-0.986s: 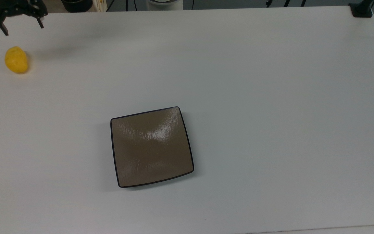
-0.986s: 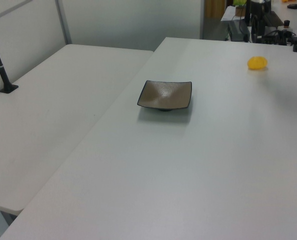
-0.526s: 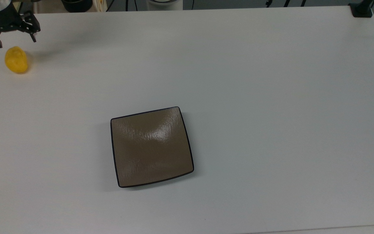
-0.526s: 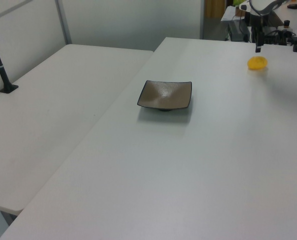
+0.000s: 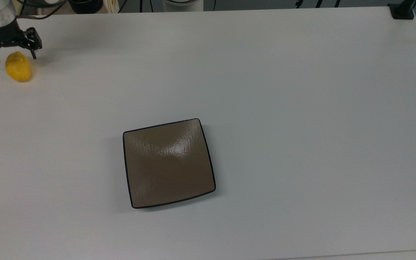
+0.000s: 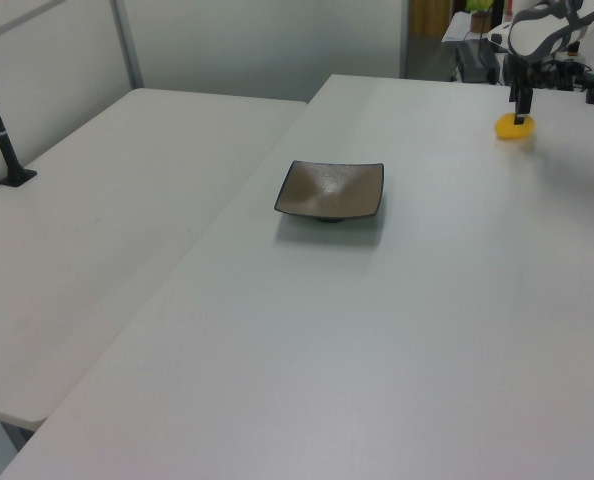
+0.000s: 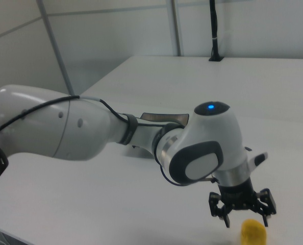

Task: Put potatoes on a ceramic plate
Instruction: 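Lower the open gripper over the yellow potato and close on it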

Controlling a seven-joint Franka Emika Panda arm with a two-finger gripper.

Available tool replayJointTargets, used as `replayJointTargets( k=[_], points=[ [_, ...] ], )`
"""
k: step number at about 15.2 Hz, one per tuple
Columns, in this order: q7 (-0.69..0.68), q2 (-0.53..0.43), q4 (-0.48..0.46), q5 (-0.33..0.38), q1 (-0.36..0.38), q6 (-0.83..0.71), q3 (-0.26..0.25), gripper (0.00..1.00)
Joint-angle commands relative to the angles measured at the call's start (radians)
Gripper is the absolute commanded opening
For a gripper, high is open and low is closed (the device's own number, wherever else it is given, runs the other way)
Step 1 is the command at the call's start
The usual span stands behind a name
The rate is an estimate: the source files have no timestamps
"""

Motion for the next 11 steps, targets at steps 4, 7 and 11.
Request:
replayJointTargets(
  k=[4,7,11],
  points=[
    [-0.015,0.057,-0.036,-0.038,-0.004,0.125,-0.007,1.00],
    [-0.016,0.060,-0.053,-0.090,-0.010,0.139,-0.007,0.77],
    [-0.016,0.054,-0.053,-0.098,-0.012,0.124,-0.007,0.26]
  ],
)
